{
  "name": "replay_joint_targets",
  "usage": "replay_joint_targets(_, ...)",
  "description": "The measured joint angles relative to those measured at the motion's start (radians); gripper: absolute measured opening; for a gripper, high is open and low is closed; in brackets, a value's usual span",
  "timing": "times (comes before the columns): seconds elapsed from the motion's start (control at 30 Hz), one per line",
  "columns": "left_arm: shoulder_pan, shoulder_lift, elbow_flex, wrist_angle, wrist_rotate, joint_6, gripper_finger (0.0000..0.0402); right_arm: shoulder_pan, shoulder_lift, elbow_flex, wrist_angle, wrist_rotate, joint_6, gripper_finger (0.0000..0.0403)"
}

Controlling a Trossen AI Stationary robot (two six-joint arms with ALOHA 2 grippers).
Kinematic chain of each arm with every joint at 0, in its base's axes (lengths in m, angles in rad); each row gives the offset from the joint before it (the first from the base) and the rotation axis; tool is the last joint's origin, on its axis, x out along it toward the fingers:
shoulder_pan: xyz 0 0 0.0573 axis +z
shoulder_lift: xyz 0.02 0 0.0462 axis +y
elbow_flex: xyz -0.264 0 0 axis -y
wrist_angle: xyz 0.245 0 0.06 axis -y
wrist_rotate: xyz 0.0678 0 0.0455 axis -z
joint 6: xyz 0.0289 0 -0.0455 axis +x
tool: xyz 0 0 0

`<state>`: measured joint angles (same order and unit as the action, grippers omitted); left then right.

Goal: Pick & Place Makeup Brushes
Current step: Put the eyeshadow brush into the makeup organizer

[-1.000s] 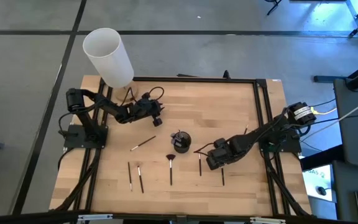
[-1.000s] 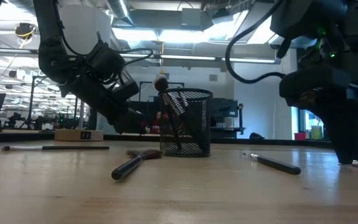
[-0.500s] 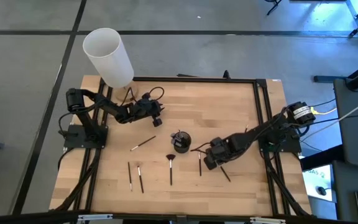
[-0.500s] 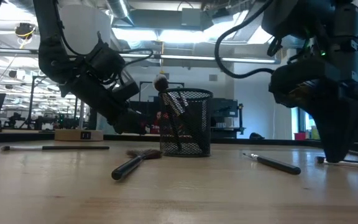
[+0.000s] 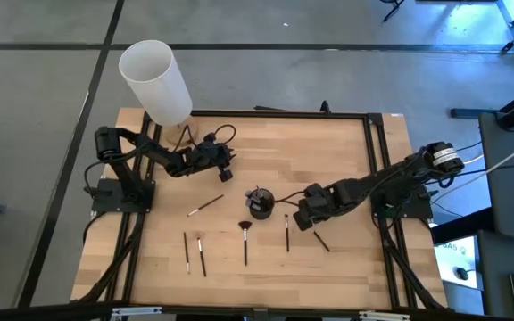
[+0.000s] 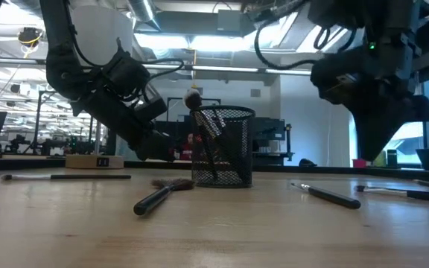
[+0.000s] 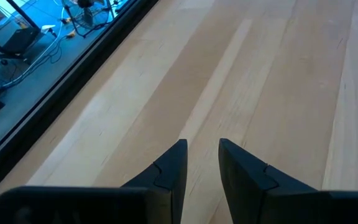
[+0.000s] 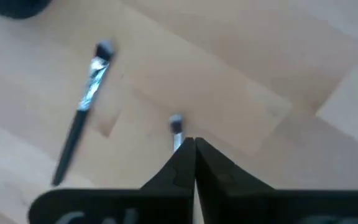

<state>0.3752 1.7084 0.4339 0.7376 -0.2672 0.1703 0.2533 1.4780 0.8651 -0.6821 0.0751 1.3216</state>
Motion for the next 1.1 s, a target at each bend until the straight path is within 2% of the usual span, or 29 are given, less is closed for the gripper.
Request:
replay_joint_targets(0.13, 0.0, 0.0, 0.0, -0.001, 0.0, 0.0, 0.0088, -0.003, 0.017, -0.026, 0.035, 0.022, -0.056, 0.0047)
replay_joint_targets(0.37, 0.0, 0.0, 0.0, -0.004, 0.0, 0.0, 0.0088, -0.002, 0.047, -0.053, 0.153, 0.02, -0.144, 0.0135)
replay_joint_targets(0.5, 0.0, 0.0, 0.0, -0.004, 0.0, 0.0, 0.0088, -0.002, 0.064, -0.054, 0.197, 0.02, -0.17, 0.0155)
replay_joint_targets(0.67, 0.0, 0.0, 0.0, -0.005, 0.0, 0.0, 0.0088, -0.002, 0.105, -0.054, 0.208, -0.022, -0.176, 0.0135)
replay_joint_targets(1.0, 0.0, 0.0, 0.0, -0.005, 0.0, 0.0, 0.0088, -0.003, 0.127, -0.054, 0.206, -0.06, -0.166, 0.0022)
replay_joint_targets(1.1, 0.0, 0.0, 0.0, -0.005, 0.0, 0.0, 0.0088, -0.007, 0.128, -0.054, 0.218, -0.056, -0.154, 0.0008)
